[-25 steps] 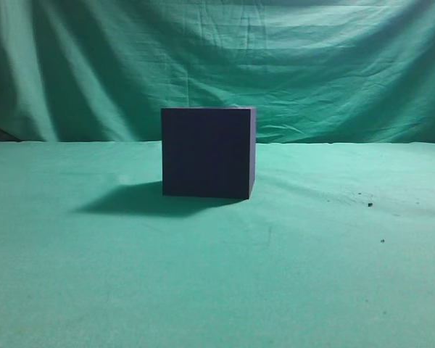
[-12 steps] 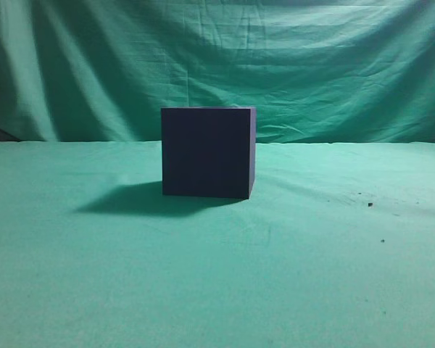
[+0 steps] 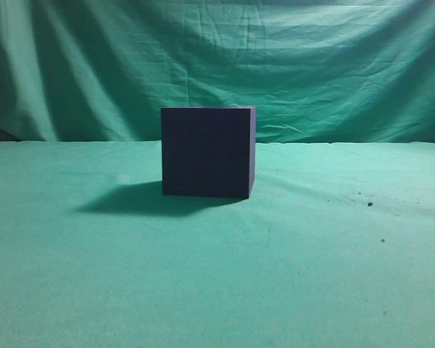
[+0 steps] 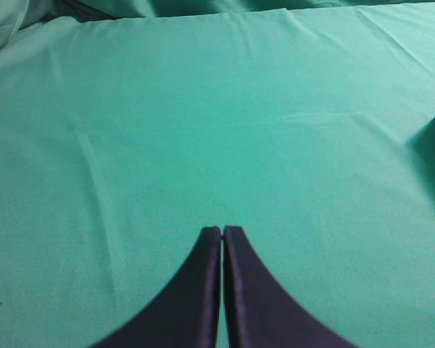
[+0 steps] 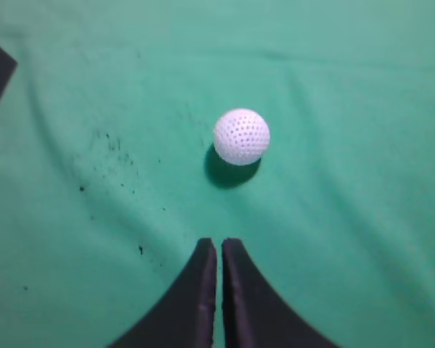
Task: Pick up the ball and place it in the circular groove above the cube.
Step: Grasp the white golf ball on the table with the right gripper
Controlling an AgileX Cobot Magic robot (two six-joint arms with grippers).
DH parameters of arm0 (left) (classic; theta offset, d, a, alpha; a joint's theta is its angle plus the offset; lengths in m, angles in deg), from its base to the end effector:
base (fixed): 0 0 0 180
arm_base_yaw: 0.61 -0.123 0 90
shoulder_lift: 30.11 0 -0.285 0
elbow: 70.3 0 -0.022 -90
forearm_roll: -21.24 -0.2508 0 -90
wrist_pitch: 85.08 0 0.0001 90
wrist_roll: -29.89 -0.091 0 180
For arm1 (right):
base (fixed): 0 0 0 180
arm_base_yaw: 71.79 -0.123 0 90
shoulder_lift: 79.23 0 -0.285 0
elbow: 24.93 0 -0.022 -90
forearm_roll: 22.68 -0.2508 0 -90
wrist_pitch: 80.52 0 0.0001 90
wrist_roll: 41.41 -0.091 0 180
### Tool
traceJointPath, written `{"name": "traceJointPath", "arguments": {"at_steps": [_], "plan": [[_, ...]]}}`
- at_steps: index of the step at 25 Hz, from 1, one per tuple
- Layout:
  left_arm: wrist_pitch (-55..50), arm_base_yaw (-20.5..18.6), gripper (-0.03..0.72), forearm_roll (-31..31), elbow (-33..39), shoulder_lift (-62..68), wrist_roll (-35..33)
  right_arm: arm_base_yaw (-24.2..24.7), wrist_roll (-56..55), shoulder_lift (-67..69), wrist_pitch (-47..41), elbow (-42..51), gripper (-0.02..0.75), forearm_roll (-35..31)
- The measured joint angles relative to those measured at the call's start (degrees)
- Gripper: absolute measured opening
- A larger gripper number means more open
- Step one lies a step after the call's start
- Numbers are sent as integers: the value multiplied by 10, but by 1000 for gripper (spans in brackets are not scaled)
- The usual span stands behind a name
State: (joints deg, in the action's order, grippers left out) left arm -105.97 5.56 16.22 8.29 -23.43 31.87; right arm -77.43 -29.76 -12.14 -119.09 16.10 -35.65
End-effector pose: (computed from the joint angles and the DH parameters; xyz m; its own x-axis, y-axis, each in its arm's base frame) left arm 0.0524 -0.0028 0.1735 -0.2715 0.0769 -0.9594 0.0906 0.9944 0.0541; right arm 0.1825 0.0308 0.2537 -0.8201 -0.1060 -0.5624 -0.1959 0.9753 0.1018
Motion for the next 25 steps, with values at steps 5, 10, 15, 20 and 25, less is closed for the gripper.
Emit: {"name": "traceJointPath", "arguments": {"at_steps": [5, 10, 15, 20, 25], "plan": [[0, 0, 0, 0, 0, 0, 0, -21, -8, 102, -43, -79, 0, 33], [0, 0, 0, 0, 0, 0, 0, -69, -86, 196, -56, -122, 0, 135], [0, 0, 0, 0, 0, 0, 0, -73, -118, 272, -57, -160, 150, 167], [0, 0, 0, 0, 0, 0, 0, -73, -152, 337, -52, -190, 494, 171], [0, 0, 0, 0, 0, 0, 0, -73, -178, 379, -26, -205, 574, 180]]}}
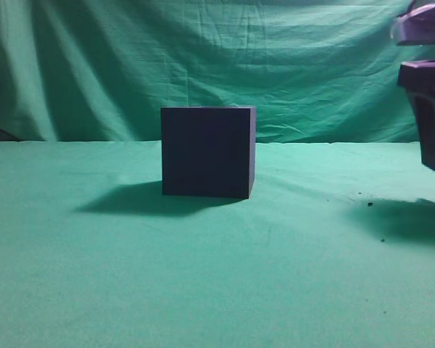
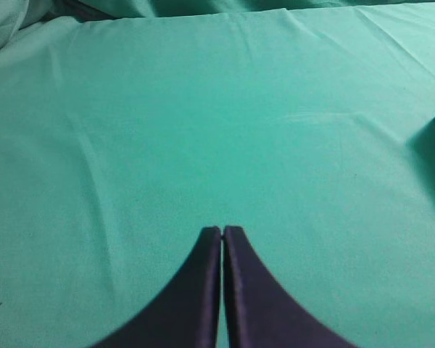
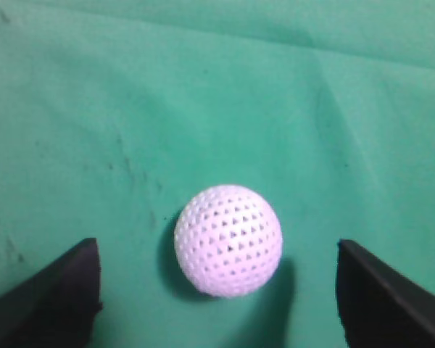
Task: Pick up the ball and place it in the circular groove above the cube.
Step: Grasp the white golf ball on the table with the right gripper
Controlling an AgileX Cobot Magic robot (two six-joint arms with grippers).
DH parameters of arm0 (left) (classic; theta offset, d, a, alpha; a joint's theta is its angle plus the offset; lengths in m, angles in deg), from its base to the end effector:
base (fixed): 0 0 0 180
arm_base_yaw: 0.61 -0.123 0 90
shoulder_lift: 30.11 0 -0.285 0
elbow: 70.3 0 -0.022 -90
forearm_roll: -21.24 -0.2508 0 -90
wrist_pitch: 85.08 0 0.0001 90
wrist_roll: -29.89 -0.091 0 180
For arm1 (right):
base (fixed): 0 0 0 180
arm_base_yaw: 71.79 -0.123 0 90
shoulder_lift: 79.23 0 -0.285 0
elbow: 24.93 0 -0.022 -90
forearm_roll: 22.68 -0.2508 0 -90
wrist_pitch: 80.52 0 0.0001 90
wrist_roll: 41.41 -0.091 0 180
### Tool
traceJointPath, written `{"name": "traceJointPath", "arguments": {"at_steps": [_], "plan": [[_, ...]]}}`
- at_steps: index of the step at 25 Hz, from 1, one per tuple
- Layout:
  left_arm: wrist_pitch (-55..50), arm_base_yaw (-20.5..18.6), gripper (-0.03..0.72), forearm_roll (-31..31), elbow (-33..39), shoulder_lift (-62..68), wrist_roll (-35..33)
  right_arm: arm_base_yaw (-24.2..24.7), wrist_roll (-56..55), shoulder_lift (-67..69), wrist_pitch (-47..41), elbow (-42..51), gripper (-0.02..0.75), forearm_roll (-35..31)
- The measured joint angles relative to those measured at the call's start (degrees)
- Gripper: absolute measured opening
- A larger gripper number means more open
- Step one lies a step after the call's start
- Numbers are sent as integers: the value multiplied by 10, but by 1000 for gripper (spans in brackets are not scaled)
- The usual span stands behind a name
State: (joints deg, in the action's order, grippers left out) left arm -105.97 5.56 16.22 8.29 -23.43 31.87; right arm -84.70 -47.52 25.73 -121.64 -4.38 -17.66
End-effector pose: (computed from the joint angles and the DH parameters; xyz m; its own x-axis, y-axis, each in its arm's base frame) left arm 0.0524 -0.0028 0.1735 -0.2715 0.0769 -0.9594 0.0906 0.9944 0.0541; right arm 0.3049 0.0645 0.1822 -0.9556 -0.1775 -0.2352 -0.1714 0.9841 -0.0465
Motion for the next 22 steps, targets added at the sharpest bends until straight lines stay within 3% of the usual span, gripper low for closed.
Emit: {"name": "traceJointPath", "arguments": {"at_steps": [9, 12, 15, 22], "plan": [[0, 0, 0, 0, 0, 0, 0, 0, -4, 49, 39, -4, 574, 1], [0, 0, 0, 0, 0, 0, 0, 0, -15, 50, 40, -4, 463, 1], [0, 0, 0, 0, 0, 0, 0, 0, -23, 50, 38, -5, 303, 1], [0, 0, 0, 0, 0, 0, 0, -9, -25, 46, -61, -90, 307, -3]]}}
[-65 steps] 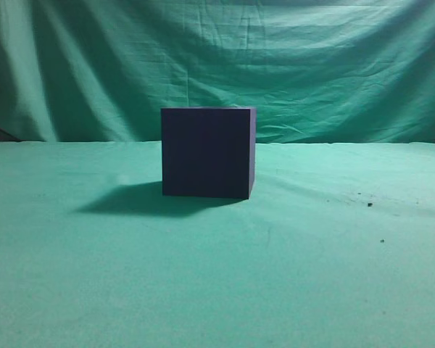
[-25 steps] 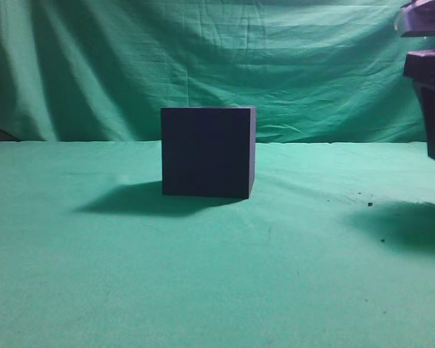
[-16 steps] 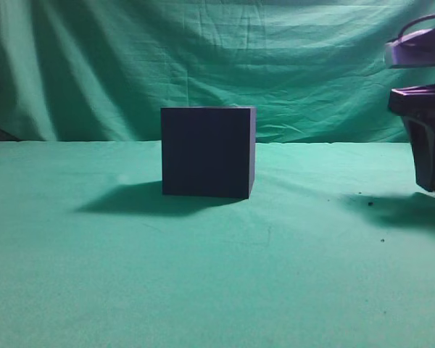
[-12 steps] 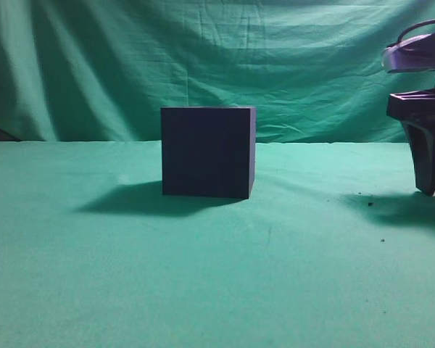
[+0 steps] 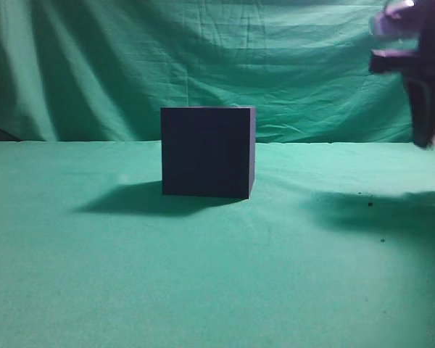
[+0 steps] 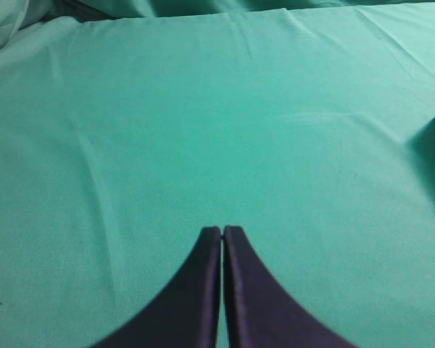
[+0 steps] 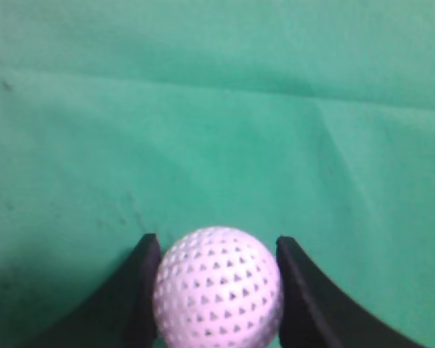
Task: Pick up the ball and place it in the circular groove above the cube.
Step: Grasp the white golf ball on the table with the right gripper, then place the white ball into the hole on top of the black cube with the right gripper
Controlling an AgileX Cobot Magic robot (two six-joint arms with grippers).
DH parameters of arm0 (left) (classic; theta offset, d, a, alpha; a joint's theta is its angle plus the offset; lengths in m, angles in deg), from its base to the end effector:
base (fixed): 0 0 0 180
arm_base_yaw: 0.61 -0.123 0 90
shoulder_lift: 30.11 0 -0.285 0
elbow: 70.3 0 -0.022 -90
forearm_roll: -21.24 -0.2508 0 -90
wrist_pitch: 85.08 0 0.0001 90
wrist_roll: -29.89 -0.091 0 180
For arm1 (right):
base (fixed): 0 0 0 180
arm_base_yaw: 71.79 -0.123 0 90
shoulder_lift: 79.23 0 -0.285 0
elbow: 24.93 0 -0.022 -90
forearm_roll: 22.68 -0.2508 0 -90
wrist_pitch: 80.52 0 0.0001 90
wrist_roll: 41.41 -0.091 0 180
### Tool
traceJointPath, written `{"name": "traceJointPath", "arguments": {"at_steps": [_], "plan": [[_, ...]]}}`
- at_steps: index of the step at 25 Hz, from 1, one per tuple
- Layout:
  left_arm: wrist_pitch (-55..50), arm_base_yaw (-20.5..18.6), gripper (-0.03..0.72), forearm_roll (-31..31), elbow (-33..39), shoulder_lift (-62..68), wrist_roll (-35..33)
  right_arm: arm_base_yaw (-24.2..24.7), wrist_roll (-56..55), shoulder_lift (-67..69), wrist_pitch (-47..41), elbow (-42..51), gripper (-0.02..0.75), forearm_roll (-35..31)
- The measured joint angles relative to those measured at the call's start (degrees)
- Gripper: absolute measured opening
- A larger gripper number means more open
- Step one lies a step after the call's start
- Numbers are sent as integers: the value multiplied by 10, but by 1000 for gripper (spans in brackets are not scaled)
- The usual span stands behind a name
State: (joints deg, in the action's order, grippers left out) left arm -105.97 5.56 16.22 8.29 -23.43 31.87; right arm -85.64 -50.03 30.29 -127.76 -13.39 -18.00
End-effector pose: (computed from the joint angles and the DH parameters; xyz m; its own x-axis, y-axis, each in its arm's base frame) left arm 0.0524 -0.0028 0.1735 -0.2715 0.0769 -0.9594 0.0906 0.9944 0.0541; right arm 0.3313 0.0761 0.1921 -0.9677 -0.1411 -0.2091 -0.1360 0.9899 -0.0390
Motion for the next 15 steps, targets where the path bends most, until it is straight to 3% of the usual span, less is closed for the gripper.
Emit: {"name": "traceJointPath", "arguments": {"at_steps": [8, 15], "plan": [[0, 0, 0, 0, 0, 0, 0, -121, 5, -36, -69, -106, 307, -35], [0, 0, 0, 0, 0, 0, 0, -242, 9, -35, -1, -136, 307, -43]]}}
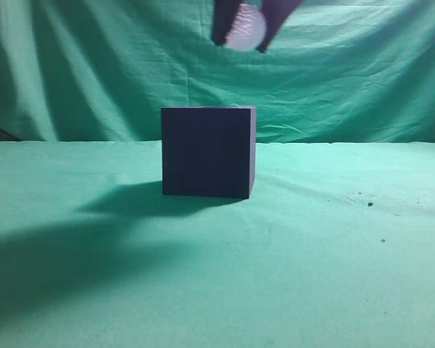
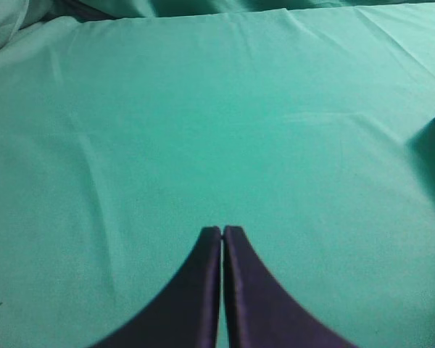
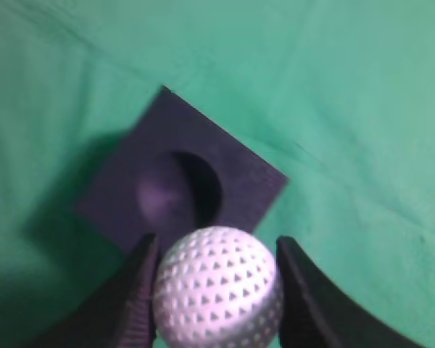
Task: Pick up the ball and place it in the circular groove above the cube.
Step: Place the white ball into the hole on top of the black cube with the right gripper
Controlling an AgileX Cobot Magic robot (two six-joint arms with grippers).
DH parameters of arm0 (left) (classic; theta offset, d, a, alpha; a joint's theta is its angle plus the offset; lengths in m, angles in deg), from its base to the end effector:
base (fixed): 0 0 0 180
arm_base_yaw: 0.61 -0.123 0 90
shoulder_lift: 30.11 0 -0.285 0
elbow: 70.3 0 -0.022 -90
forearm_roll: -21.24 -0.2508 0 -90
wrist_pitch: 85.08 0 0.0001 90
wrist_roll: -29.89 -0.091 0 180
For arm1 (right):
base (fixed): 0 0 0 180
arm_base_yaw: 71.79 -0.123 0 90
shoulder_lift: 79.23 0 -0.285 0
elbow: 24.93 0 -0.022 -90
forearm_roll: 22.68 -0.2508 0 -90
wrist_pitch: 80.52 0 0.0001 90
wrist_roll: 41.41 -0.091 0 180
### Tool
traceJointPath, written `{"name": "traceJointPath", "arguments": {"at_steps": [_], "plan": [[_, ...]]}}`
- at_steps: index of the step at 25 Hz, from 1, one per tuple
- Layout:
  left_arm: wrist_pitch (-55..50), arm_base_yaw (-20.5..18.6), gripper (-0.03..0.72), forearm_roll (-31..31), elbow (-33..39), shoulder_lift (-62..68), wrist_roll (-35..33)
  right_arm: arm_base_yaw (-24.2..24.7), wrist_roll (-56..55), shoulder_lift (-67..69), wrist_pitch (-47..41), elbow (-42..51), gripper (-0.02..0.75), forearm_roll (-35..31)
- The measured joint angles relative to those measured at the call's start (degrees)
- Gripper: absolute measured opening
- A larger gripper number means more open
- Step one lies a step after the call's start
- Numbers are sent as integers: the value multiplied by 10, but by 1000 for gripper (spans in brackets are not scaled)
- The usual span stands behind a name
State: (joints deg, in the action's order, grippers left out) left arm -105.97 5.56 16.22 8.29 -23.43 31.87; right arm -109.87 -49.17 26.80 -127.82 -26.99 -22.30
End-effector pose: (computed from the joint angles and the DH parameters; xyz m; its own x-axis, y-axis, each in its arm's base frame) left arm 0.0524 -0.0028 0.1735 -0.2715 0.0769 -0.9594 0.0906 0.9944 0.0541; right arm 0.2923 0.2285 0.2779 -0.7646 -0.4332 -0.4771 -0.5195 0.8524 0.0585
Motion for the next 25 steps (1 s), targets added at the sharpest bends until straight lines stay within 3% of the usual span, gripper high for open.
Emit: {"name": "traceJointPath", "arguments": {"at_steps": [4, 20, 25], "plan": [[0, 0, 0, 0, 0, 0, 0, -18, 6, 16, 45, -1, 307, 0], [0, 0, 0, 0, 0, 0, 0, -18, 19, 71, 73, -1, 307, 0], [0, 0, 0, 0, 0, 0, 0, -18, 37, 74, 87, -1, 565, 0]]}}
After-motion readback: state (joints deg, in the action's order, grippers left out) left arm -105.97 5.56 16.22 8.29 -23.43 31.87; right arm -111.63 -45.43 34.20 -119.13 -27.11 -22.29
